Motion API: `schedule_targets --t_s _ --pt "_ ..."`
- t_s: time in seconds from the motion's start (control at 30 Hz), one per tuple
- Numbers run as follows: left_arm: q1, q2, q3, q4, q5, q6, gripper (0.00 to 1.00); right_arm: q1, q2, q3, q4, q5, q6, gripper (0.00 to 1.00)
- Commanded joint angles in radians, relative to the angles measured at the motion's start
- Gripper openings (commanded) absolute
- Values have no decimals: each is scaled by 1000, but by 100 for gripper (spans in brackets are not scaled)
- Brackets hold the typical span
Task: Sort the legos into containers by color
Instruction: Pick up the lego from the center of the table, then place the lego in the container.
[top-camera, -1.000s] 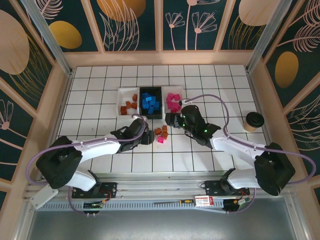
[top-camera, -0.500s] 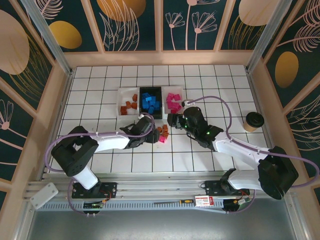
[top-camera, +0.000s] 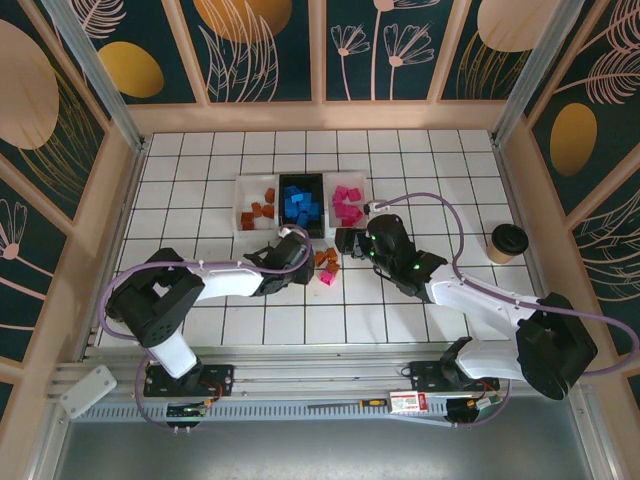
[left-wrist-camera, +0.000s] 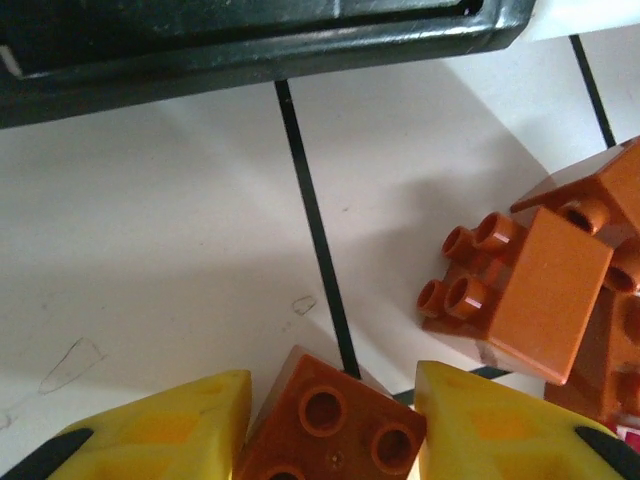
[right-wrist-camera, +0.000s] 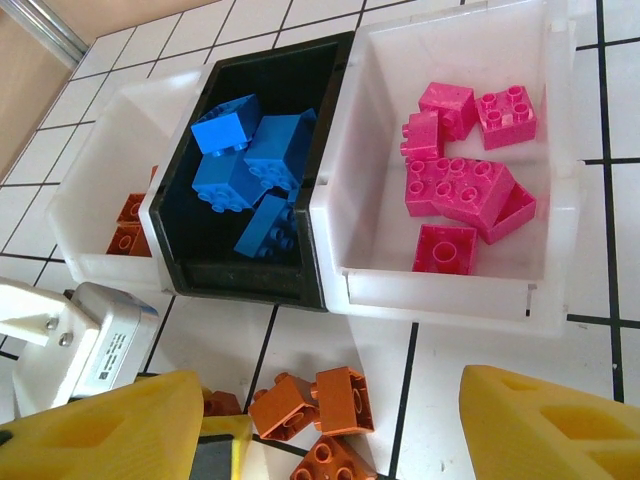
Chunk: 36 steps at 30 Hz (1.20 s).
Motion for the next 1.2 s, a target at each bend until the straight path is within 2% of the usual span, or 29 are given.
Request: schedule_targets --t_s 0.0,0.17,0.3,0.37,0.6,0.77,0.97,1.07,1.17 --pt "1 -79 -52 -26 -45 -32 38 -2 -25 -12 7 27 23 69" --pt "29 -260 -102 -85 -105 -56 37 -2 -32 -20 10 27 23 69" --pt "114 -392 -83 -149 -163 -43 38 -3 -46 -33 13 27 27 69" --pt "172 -406 -44 -165 -165 -28 39 -3 -55 -39 15 28 29 69" --pt "360 -253 121 -130 -160 28 39 -2 -73 -63 9 19 38 69" --pt "420 -97 260 -121 -137 45 38 -2 -100 -90 3 8 46 69" --pt "443 28 382 -136 -123 50 48 3 -120 -129 8 -19 53 69" --pt "451 85 425 -154 -114 53 59 7 -106 -136 7 -43 55 70" --pt "451 67 443 -164 -91 53 70 19 -79 -133 11 -53 58 70"
